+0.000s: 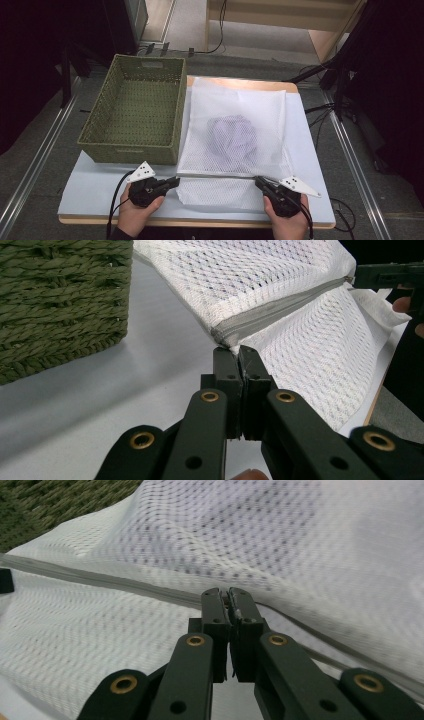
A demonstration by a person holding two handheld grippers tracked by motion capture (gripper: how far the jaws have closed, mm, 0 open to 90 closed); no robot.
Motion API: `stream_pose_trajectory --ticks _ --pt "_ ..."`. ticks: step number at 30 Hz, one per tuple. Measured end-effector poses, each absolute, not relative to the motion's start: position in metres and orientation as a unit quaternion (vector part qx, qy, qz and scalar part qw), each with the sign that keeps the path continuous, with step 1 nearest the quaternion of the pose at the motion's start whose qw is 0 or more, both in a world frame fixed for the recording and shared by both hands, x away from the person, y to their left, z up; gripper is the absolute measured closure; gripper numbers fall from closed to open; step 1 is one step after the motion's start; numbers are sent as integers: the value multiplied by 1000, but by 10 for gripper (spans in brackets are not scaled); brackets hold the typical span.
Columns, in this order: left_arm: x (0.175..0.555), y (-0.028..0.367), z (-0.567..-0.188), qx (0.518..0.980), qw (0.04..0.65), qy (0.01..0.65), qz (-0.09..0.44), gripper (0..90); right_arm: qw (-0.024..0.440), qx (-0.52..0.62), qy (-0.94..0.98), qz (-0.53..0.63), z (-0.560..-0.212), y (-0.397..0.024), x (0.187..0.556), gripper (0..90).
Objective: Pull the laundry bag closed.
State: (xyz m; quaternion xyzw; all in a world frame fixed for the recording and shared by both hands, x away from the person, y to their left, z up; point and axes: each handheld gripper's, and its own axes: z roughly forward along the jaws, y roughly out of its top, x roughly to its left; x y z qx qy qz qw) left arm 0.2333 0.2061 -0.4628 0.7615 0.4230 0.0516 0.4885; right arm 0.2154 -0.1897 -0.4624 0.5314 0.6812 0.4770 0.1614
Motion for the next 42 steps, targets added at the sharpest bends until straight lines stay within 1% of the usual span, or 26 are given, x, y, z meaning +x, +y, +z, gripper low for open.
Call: stream_pose_trajectory --ticks 18,30,42 --pt "232 203 -463 765 486 419 53 895 185 561 660 464 -461 -241 212 883" --pt "232 203 -463 767 484 419 51 896 197 582 645 455 -461 -266 209 883" --pt "232 201 -463 771 479 416 51 897 203 583 648 446 -463 -276 210 883"
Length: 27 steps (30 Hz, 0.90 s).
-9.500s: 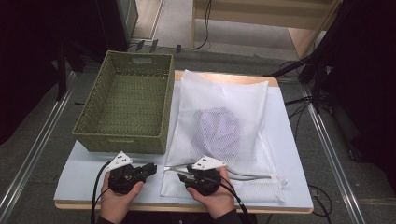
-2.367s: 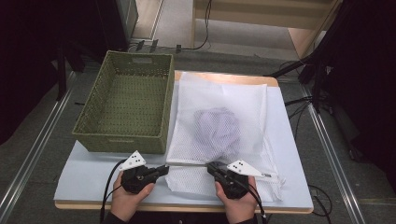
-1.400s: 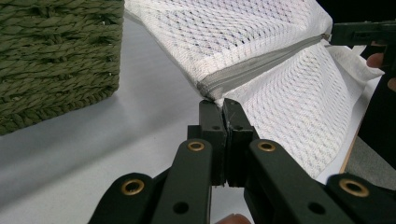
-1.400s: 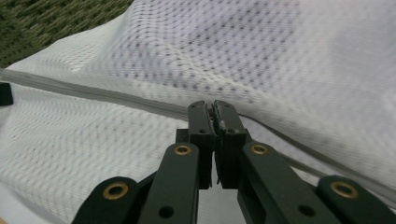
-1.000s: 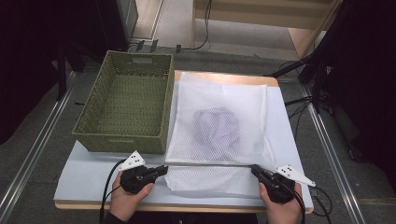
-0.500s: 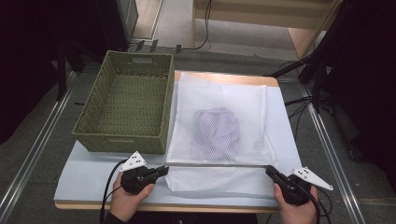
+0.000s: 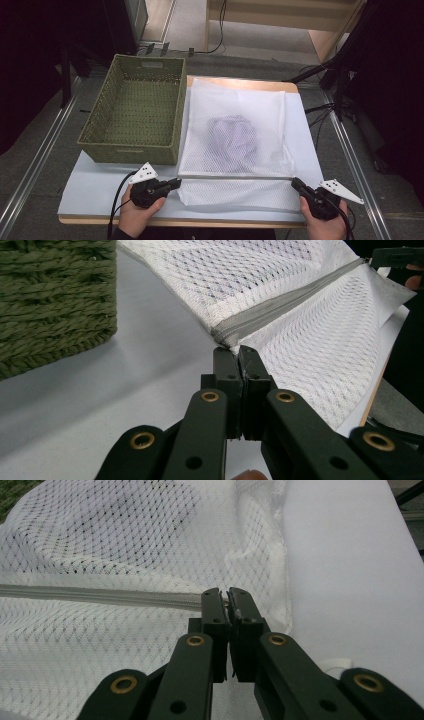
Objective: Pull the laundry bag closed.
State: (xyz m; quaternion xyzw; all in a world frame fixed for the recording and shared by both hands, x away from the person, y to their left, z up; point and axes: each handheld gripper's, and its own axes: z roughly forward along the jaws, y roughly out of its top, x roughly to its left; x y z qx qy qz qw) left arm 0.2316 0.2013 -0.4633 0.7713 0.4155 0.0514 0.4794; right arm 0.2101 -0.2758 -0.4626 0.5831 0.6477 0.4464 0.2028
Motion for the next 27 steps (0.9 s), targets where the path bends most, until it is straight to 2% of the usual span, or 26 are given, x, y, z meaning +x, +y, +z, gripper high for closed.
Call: stream_pose_trajectory --ticks 19,27 --pt "232 200 -463 776 472 417 46 900 205 598 635 443 -466 -294 210 883" --pt "234 202 -465 779 475 408 36 890 224 589 648 428 -465 -292 210 881"
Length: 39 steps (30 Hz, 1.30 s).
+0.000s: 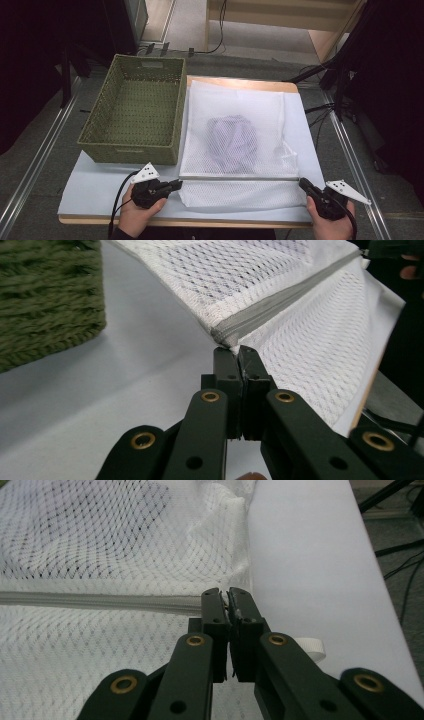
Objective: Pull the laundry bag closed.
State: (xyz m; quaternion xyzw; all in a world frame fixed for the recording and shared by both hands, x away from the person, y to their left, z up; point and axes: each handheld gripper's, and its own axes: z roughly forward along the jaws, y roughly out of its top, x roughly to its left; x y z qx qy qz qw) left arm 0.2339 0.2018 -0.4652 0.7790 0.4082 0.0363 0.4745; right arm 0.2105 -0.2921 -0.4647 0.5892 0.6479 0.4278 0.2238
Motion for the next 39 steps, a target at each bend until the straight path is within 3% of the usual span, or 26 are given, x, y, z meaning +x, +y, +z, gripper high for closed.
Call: stream_pose_trajectory --ticks 2,7,11,19,22,26,34,39 --pt "235 204 -465 774 475 417 45 804 220 580 648 442 -464 -293 211 866" --pt "234 212 -461 761 495 414 60 611 230 563 650 455 -461 -295 214 661" --pt "231 216 -460 761 502 400 90 469 235 555 654 458 -460 -294 218 550" --pt "228 230 -457 753 502 405 128 345 242 532 661 470 -460 -293 230 423" --pt "229 237 -455 761 487 404 142 245 240 527 665 471 -462 -294 235 392" --pt "229 251 -452 751 494 416 135 188 228 523 670 475 -467 -295 238 366" --pt "224 284 -447 751 497 409 144 97 218 523 669 481 -472 -302 239 332" --pt "221 308 -448 731 497 444 147 96 218 527 663 485 -473 -308 237 325"
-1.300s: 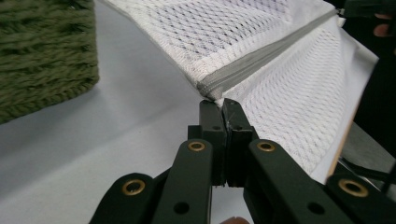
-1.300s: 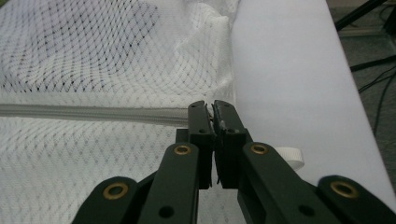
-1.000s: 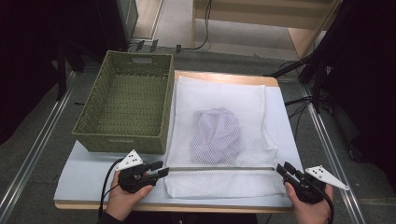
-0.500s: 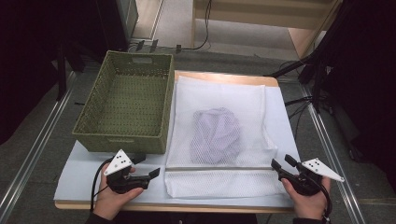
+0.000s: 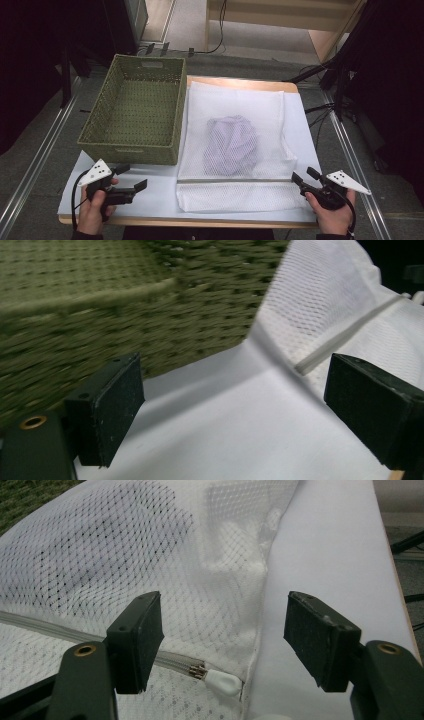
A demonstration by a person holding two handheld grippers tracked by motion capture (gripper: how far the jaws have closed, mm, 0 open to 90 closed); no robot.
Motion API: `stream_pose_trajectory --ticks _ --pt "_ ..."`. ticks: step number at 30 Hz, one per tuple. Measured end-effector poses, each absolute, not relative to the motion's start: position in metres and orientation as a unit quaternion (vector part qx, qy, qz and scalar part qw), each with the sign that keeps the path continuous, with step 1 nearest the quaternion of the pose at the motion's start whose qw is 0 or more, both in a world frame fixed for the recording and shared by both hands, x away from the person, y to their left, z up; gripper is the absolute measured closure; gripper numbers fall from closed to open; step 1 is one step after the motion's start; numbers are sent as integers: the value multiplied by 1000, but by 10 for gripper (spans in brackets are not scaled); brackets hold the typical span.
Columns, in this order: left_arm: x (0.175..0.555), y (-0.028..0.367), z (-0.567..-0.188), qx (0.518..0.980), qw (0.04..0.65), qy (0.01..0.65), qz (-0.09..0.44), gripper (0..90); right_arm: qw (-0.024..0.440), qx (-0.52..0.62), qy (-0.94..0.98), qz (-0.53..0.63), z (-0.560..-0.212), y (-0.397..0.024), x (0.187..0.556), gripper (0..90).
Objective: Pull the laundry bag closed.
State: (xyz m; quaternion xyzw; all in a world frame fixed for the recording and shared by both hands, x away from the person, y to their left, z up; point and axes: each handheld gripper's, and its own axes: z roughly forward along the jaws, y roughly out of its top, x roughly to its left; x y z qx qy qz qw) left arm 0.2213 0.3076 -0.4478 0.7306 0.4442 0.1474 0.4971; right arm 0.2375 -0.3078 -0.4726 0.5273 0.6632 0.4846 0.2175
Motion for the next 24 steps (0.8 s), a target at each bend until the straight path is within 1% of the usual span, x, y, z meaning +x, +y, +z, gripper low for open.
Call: stream_pose_trajectory --ticks 4,7,9,15,24 --pt "219 318 -450 732 490 446 160 89 218 529 662 484 -473 -310 238 323" --pt "219 317 -451 740 487 436 157 62 217 532 661 483 -474 -310 239 323" --pt "220 316 -452 747 484 429 154 25 218 532 661 482 -475 -310 240 324" --pt "222 317 -454 742 494 429 147 9 216 541 658 478 -477 -311 239 327" --pt "227 309 -456 751 487 421 145 0 214 546 654 478 -479 -312 237 327"
